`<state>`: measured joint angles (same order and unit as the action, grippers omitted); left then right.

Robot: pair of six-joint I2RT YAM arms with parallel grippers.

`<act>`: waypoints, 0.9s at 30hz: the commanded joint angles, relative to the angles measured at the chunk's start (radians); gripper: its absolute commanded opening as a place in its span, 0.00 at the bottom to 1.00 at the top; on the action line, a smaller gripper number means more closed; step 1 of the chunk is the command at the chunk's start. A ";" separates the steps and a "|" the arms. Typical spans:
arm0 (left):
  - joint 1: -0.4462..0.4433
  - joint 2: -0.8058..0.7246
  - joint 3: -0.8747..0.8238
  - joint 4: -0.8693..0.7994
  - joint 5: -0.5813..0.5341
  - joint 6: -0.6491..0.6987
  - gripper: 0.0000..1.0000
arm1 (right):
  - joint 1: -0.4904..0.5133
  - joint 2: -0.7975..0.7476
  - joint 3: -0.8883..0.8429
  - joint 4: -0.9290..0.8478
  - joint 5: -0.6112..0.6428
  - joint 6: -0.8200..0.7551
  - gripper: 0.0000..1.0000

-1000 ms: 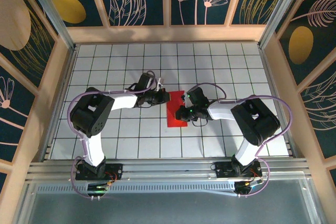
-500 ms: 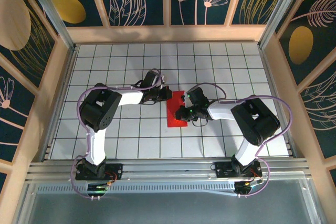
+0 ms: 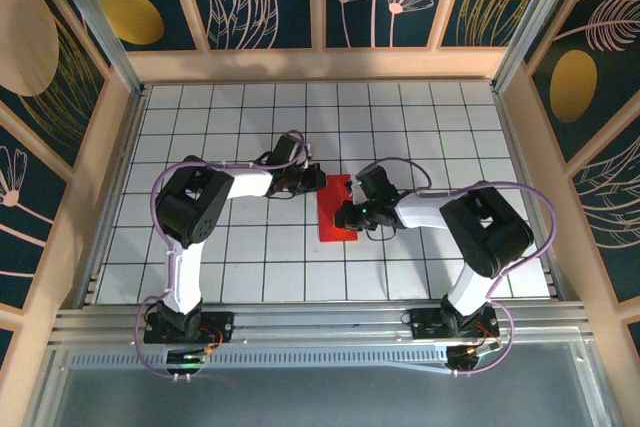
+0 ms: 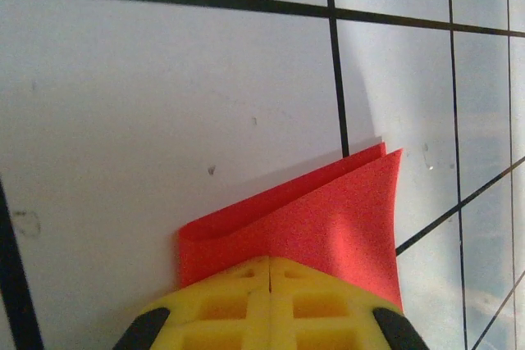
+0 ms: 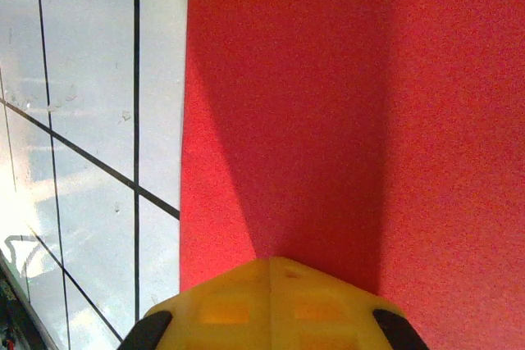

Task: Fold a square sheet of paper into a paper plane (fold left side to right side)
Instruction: First fold the square sheet of paper in half at the center of the table, then hold the square sheet of paper at the center of the table.

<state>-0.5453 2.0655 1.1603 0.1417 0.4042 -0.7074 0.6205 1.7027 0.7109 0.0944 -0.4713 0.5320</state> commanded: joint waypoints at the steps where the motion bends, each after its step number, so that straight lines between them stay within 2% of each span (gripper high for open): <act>1: 0.054 0.051 0.055 -0.020 -0.093 0.028 0.00 | -0.011 0.044 -0.046 -0.166 0.085 -0.013 0.00; 8: 0.069 0.094 0.119 -0.044 -0.121 0.028 0.00 | -0.011 0.041 -0.048 -0.157 0.084 -0.002 0.00; 12: 0.073 0.071 0.124 -0.053 -0.124 0.037 0.00 | -0.011 0.040 -0.051 -0.144 0.075 0.006 0.00; 18: 0.071 -0.062 0.064 -0.050 -0.115 0.048 0.00 | -0.006 0.031 -0.057 -0.097 0.057 0.048 0.00; 21: 0.063 -0.144 -0.012 -0.035 -0.076 0.036 0.00 | 0.001 0.025 -0.062 -0.063 0.053 0.075 0.00; 27: -0.028 -0.265 -0.162 -0.039 -0.038 -0.018 0.00 | 0.005 0.028 -0.054 -0.055 0.060 0.082 0.00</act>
<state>-0.5224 1.8378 1.0519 0.1120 0.3332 -0.6952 0.6209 1.7023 0.6952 0.1368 -0.4740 0.6014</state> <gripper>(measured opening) 0.054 0.053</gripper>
